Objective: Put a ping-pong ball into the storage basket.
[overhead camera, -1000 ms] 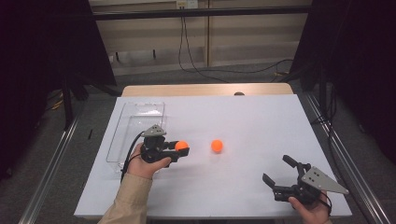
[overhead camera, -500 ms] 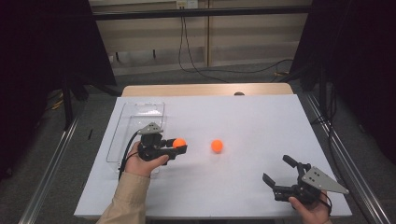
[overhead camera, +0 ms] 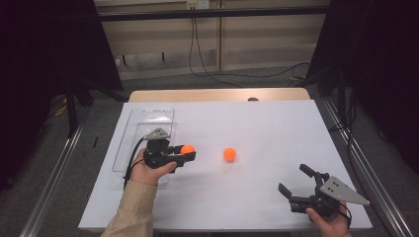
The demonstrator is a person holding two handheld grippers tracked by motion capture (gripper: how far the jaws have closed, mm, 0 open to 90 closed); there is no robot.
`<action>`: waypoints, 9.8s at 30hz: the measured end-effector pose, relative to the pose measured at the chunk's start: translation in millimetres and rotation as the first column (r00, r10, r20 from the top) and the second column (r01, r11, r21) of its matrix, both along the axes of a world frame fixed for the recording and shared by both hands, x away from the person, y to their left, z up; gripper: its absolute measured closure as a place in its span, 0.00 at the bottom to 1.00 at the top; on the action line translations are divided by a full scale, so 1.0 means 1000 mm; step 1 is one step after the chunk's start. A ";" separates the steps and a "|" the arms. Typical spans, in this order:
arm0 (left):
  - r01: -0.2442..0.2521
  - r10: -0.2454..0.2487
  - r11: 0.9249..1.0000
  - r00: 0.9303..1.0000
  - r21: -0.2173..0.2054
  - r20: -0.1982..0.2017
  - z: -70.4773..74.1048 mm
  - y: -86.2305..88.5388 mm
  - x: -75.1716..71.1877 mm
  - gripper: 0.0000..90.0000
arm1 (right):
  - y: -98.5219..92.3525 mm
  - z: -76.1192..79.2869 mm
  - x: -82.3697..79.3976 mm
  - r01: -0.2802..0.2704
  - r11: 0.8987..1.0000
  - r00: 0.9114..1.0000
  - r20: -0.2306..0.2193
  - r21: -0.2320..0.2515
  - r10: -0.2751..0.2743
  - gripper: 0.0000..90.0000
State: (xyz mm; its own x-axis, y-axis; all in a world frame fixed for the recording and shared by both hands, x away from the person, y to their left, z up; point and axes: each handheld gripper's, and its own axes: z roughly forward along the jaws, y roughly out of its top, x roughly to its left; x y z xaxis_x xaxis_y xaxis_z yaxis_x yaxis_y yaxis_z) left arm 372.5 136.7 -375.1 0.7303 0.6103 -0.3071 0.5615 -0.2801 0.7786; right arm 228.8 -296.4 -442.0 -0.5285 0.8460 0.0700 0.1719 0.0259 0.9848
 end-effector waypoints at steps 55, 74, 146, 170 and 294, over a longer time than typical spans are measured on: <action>-0.083 0.083 0.997 0.996 -0.005 0.009 0.010 0.025 0.011 0.57 | 0.000 0.000 0.000 0.001 1.000 1.000 0.001 0.000 -0.001 0.03; -0.115 0.115 0.993 0.993 0.000 0.021 0.012 0.034 0.013 0.57 | 0.000 0.000 0.000 0.001 1.000 1.000 0.001 0.000 -0.001 0.03; -0.221 0.219 0.975 0.972 0.013 0.083 0.010 0.069 0.018 0.57 | -0.001 0.001 -0.001 -0.002 1.000 1.000 0.003 -0.002 0.002 0.03; -0.258 0.253 0.965 0.963 0.040 0.093 0.004 0.075 0.020 0.57 | -0.001 0.001 -0.001 -0.002 1.000 1.000 0.009 -0.001 0.002 0.03; -0.382 0.370 0.914 0.923 0.139 0.108 -0.024 0.087 0.032 0.47 | -0.002 0.000 0.000 0.001 1.000 1.000 0.004 0.001 -0.001 0.03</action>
